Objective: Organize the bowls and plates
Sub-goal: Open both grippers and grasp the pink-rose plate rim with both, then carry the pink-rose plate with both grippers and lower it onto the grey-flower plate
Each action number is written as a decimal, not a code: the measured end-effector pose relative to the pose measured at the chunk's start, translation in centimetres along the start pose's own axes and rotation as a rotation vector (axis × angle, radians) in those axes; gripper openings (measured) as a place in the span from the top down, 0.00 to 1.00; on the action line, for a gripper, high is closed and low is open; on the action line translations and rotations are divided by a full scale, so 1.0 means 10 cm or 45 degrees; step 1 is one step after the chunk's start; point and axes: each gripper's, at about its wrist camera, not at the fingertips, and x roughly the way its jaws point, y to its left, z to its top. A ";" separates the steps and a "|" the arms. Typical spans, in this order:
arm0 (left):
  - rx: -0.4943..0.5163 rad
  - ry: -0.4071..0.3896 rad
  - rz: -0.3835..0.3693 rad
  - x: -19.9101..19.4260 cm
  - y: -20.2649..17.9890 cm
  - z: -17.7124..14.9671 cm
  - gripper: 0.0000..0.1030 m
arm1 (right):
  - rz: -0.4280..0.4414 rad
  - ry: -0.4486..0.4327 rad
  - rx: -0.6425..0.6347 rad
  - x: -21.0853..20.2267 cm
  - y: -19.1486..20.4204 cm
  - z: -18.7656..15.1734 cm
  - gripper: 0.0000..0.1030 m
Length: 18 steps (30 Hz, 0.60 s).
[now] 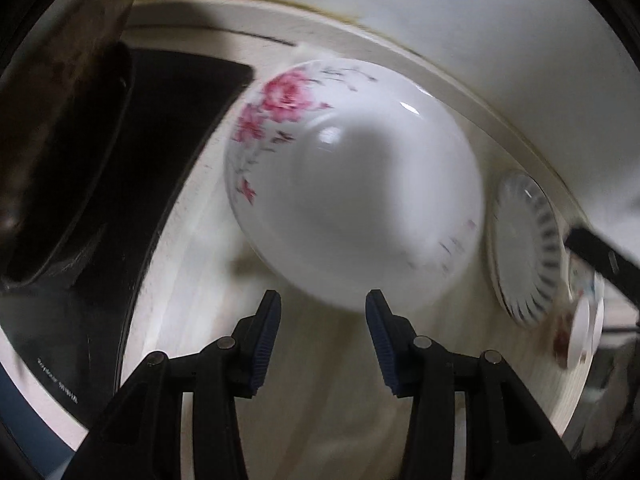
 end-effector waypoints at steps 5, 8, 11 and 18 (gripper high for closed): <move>-0.096 0.012 -0.001 0.17 0.12 0.19 0.60 | -0.021 0.076 -0.099 0.73 0.13 0.66 0.51; -0.122 0.022 0.005 0.26 0.15 0.26 0.60 | -0.042 0.130 -0.137 1.04 0.16 0.83 0.52; -0.134 0.018 0.014 0.33 0.18 0.30 0.60 | -0.055 0.184 -0.162 1.28 0.14 0.90 0.59; -0.179 -0.042 -0.006 0.30 0.30 0.32 0.69 | -0.028 0.196 -0.173 1.46 0.06 0.85 0.80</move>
